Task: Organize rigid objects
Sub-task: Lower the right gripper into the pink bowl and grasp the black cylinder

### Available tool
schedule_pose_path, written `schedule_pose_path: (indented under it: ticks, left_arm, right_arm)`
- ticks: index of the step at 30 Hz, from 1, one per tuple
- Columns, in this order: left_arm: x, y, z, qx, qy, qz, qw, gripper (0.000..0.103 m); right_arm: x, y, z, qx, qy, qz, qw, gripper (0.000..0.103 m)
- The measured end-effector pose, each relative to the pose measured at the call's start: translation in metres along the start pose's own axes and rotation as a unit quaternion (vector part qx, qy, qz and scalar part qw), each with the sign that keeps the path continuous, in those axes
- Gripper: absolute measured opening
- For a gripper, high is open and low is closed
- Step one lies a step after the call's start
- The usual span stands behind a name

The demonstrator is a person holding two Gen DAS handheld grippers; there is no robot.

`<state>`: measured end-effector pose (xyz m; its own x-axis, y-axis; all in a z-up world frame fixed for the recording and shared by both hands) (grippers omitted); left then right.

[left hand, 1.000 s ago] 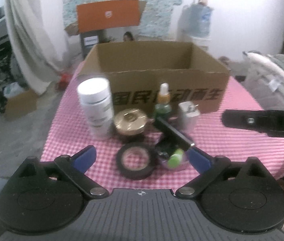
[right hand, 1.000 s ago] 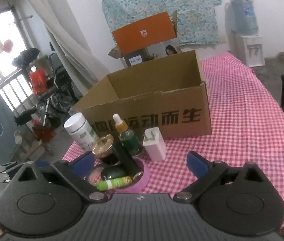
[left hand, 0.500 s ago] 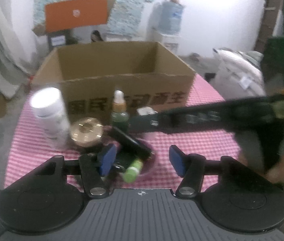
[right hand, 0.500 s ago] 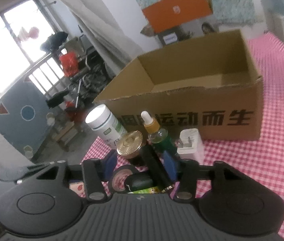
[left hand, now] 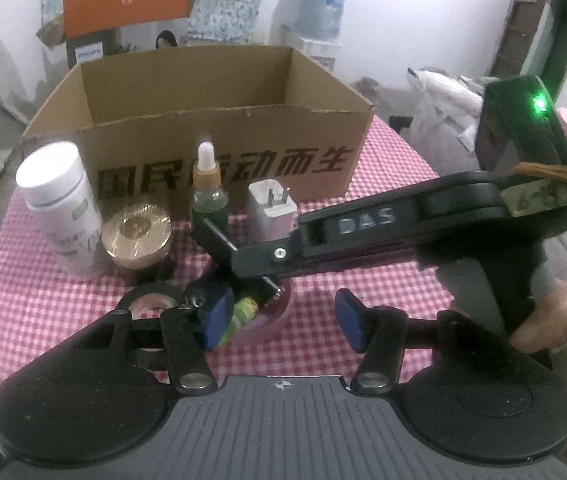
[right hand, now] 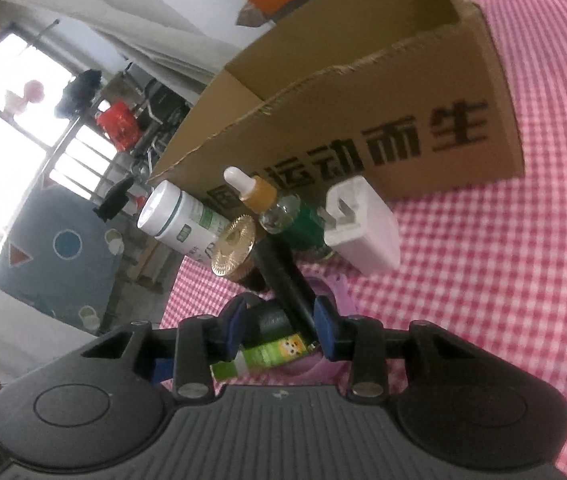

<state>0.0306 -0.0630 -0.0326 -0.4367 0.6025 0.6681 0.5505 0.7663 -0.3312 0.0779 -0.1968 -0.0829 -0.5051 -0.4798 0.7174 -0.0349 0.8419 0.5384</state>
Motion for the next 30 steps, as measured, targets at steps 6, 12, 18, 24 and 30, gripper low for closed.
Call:
schedule_pose_path:
  ticks: [6,12,18,24,30]
  left_arm:
    - [-0.003,0.006,-0.002,0.009,0.007,0.011,0.9999,0.057]
    - [-0.016,0.014,-0.008,0.013,0.01,0.003,0.9999,0.05]
    - [-0.025,0.022,-0.008,0.026,0.019,-0.004,0.9995,0.038]
    - [-0.034,0.027,-0.009,0.038,0.033,-0.006,0.9987,0.031]
    - [-0.041,0.024,-0.013,0.029,0.038,-0.01,0.9988,0.031]
  right_arm:
    - [-0.001,-0.01,0.006,-0.042,0.027,-0.016,0.999,0.04]
    - [0.003,-0.015,-0.001,-0.057,0.023,-0.011,0.998,0.04]
    - [-0.007,-0.012,-0.005,-0.061,0.025,-0.01,0.998,0.04]
    - [-0.012,-0.006,-0.004,-0.055,0.027,-0.004,0.998,0.038]
    - [-0.014,-0.009,-0.006,-0.064,0.022,-0.004,0.998,0.035]
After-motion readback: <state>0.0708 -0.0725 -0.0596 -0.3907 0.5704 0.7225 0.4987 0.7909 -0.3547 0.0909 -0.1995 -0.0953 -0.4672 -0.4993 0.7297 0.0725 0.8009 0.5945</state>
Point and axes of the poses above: each gripper's, at about its wrist camera, not at the fingertips, and x roughly against the way its jaws point, y to its left, z to its underside, the point moved 2 cm from there along -x, roughly the way its jaws point, and after that the axes turned 15 degrees about z, right-handed, at the moved point
